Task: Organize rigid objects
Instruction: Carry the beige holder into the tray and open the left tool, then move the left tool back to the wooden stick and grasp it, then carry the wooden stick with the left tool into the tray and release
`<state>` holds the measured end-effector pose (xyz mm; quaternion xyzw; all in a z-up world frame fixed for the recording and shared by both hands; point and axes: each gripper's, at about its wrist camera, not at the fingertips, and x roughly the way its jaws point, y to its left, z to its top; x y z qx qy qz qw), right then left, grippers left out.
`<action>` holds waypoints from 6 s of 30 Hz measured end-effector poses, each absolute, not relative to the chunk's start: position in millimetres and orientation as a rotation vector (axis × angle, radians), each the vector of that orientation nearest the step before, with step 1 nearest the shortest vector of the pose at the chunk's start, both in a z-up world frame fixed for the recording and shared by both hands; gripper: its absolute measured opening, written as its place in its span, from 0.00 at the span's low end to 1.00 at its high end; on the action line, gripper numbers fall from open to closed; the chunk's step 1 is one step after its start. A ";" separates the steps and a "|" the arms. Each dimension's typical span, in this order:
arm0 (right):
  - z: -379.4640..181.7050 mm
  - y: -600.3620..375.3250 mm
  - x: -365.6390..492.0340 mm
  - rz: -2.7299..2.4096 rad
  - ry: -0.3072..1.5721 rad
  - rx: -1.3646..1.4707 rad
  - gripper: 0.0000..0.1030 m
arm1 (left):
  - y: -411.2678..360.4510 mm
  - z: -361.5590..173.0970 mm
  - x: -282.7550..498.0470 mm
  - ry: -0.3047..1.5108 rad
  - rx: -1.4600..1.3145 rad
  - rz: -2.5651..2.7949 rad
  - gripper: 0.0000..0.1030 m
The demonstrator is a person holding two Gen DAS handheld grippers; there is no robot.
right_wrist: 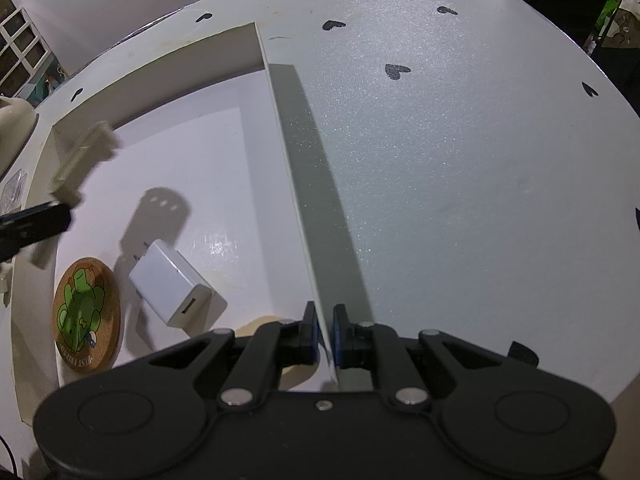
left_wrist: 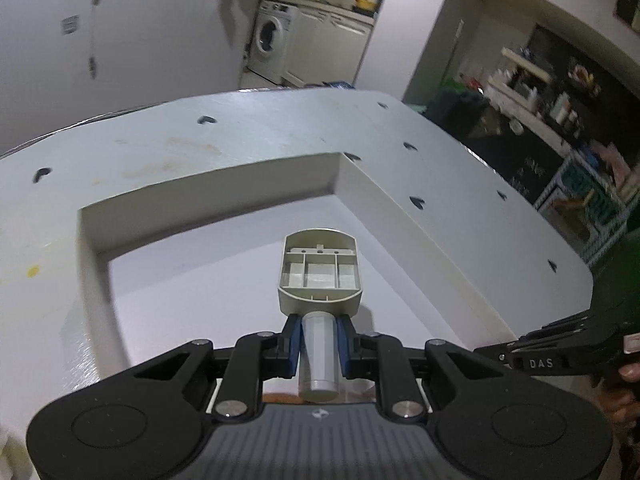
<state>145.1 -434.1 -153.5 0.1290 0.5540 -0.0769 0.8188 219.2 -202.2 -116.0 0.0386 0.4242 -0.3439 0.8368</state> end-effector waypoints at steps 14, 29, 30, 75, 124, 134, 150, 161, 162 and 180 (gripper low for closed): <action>-153.3 -433.7 144.4 -0.163 1.179 0.273 0.09 | -245.0 -142.1 250.4 0.972 0.189 -0.753 0.21; -153.5 -433.9 144.4 -0.164 1.178 0.276 0.09 | -229.4 -143.0 236.9 1.021 0.162 -0.752 0.74; -153.5 -433.9 144.1 -0.164 1.178 0.276 0.09 | -228.3 -141.9 235.6 1.019 0.162 -0.753 0.79; -152.5 -432.5 143.5 -0.165 1.174 0.270 0.09 | -70.2 -76.7 197.3 0.839 -0.024 -0.486 1.00; -151.6 -433.9 142.0 -0.167 1.166 0.277 0.09 | 11.8 -120.1 268.7 0.846 -0.213 -0.159 0.15; -151.6 -434.0 142.0 -0.167 1.165 0.277 0.09 | -12.9 -84.9 257.2 0.770 -0.202 -0.264 0.15; -151.0 -434.0 140.4 -0.165 1.157 0.281 0.09 | -42.9 -129.3 235.6 0.955 -0.058 -0.344 0.16; -151.2 -433.4 139.6 -0.167 1.154 0.281 0.09 | -69.3 -139.6 251.9 0.986 0.031 -0.354 0.30; -151.3 -433.4 139.4 -0.167 1.153 0.282 0.09 | -71.2 -141.3 252.5 0.996 0.036 -0.353 0.30; -151.2 -433.8 139.1 -0.165 1.152 0.279 0.09 | -59.4 -121.4 250.9 0.910 -0.009 -0.319 0.27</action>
